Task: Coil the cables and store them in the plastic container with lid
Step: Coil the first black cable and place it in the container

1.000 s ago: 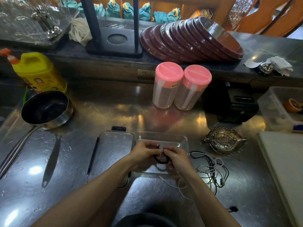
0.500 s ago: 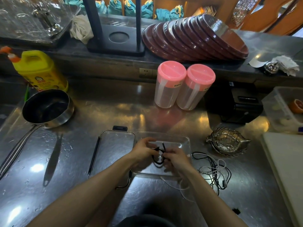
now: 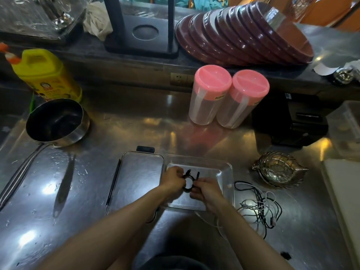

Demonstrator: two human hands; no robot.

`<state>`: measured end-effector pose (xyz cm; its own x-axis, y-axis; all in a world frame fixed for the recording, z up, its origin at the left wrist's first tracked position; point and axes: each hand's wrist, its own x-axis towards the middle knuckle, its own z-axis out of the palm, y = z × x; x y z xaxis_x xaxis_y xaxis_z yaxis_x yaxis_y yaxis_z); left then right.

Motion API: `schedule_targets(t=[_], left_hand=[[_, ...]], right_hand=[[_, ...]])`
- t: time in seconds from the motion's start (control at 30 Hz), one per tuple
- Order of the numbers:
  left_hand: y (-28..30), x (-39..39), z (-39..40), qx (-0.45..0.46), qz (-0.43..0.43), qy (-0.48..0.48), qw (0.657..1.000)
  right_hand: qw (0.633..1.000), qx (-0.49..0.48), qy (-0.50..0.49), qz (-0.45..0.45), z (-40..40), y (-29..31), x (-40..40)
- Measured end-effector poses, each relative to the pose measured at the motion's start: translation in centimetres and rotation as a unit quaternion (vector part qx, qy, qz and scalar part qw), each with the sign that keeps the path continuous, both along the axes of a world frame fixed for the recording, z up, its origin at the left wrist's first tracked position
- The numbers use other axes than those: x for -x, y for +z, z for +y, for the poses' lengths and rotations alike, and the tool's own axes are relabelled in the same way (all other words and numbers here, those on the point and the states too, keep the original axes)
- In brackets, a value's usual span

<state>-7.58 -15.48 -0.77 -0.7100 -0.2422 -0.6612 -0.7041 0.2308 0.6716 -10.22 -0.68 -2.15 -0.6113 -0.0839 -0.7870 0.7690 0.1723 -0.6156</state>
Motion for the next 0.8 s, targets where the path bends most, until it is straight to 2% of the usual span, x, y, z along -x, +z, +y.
schedule_targets(t=[0.1, 0.3, 0.47, 0.63, 0.8], left_hand=[[-0.5, 0.1, -0.3, 0.024, 0.017, -0.026, 0.999], [-2.0, 0.7, -0.9, -0.035, 0.071, -0.001, 0.997], [0.5, 0.5, -0.4, 0.044, 0.082, -0.042, 0.995], [1.0, -0.5, 0.2, 0.124, 0.045, -0.145, 0.981], [0.5, -1.8, 0.0, 0.176, 0.026, -0.274, 0.945]], right_hand=[[1.0, -0.008, -0.013, -0.013, -0.6, -0.3, 0.1], [0.998, -0.027, -0.05, -0.037, -1.7, -1.1, 0.5], [0.996, -0.016, -0.062, -0.055, -2.5, -1.4, 0.7], [0.997, -0.037, -0.025, -0.066, -2.8, -1.5, 1.1], [0.997, -0.037, 0.039, -0.062, -3.7, -0.8, 1.3]])
